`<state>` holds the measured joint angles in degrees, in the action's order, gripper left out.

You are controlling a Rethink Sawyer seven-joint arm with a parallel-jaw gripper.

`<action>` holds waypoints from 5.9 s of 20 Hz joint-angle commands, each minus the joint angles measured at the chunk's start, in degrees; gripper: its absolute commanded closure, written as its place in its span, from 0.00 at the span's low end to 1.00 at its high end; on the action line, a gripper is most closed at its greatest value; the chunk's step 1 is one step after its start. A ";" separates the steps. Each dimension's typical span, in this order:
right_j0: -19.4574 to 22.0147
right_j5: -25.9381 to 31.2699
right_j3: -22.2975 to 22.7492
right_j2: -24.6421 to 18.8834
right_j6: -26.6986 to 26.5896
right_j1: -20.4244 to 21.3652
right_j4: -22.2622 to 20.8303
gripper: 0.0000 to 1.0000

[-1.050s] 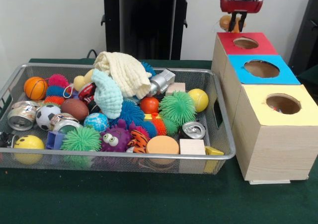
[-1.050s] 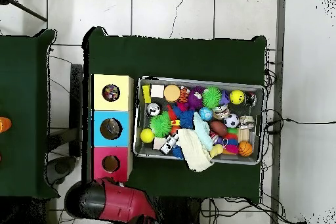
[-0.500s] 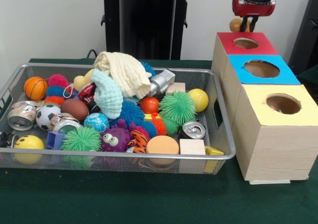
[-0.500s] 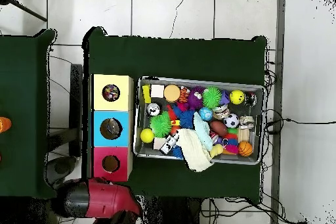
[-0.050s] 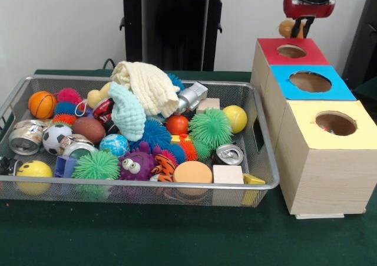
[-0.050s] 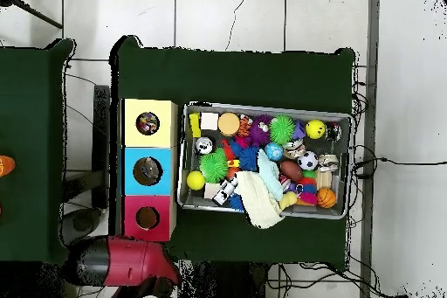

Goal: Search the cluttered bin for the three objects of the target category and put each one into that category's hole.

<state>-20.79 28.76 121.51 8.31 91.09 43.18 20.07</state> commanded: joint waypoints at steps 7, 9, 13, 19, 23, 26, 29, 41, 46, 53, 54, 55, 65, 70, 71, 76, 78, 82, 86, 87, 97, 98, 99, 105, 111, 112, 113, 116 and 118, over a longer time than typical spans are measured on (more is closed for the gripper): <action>2.70 29.32 -7.67 7.53 15.15 13.48 -4.47 1.00; 3.06 29.34 -8.12 7.01 14.96 13.06 -3.94 1.00; 2.72 28.11 -9.35 6.21 16.05 12.20 -2.63 1.00; 3.80 21.87 -14.30 3.29 15.70 5.33 -1.37 1.00; 3.74 22.38 -19.72 3.74 16.44 1.47 -2.93 1.00; 4.22 22.46 -20.62 3.77 15.46 0.38 -2.54 1.00; 4.40 21.12 -19.72 3.95 14.64 0.02 -1.94 1.00; 7.02 12.84 -14.99 3.54 10.67 -2.61 -2.16 1.00; 8.02 8.29 -15.08 2.56 10.12 -5.40 -2.59 1.00; 8.77 3.95 -13.26 1.37 10.23 -7.64 -2.00 1.00; 8.82 4.01 -13.10 1.32 10.31 -7.64 -1.87 1.00; 8.87 3.28 -12.77 1.01 10.27 -7.81 -1.77 1.00; 2.55 -1.25 -11.93 0.89 19.78 -11.14 3.07 1.00; -1.84 3.00 -11.35 4.35 23.09 -8.81 4.35 1.00; -2.16 3.27 -10.91 4.65 23.03 -8.27 4.39 1.00; -0.13 -0.05 -7.83 2.82 20.50 -8.21 5.41 1.00; 1.51 -2.09 -6.51 1.82 18.85 -8.68 5.27 1.00; 5.05 -5.14 -3.54 0.36 14.79 -8.35 4.16 1.00; 6.87 -3.89 -3.38 1.47 12.15 -7.28 1.06 1.00; 7.32 -3.53 -3.32 1.53 11.68 -7.04 0.64 1.00; 11.45 -9.43 3.33 -1.85 10.67 -5.18 -0.41 1.00; 11.18 -10.28 4.24 -2.01 11.37 -5.03 -0.45 1.00; 10.99 -11.32 4.98 -2.53 11.97 -5.10 -0.41 1.00; 8.01 -15.36 6.81 -3.56 15.80 -5.49 0.40 1.00; 7.31 -16.85 7.47 -3.85 16.10 -5.86 0.94 1.00; 7.31 -17.05 7.49 -3.95 16.03 -5.95 0.98 1.00; 7.34 -17.11 7.49 -4.01 15.91 -6.00 1.01 1.00; 7.33 -16.87 7.35 -3.96 15.48 -6.06 0.96 1.00; 8.04 -17.58 7.89 -4.69 15.32 -6.21 1.02 1.00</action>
<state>-13.79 13.95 121.46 9.85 96.22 44.10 23.63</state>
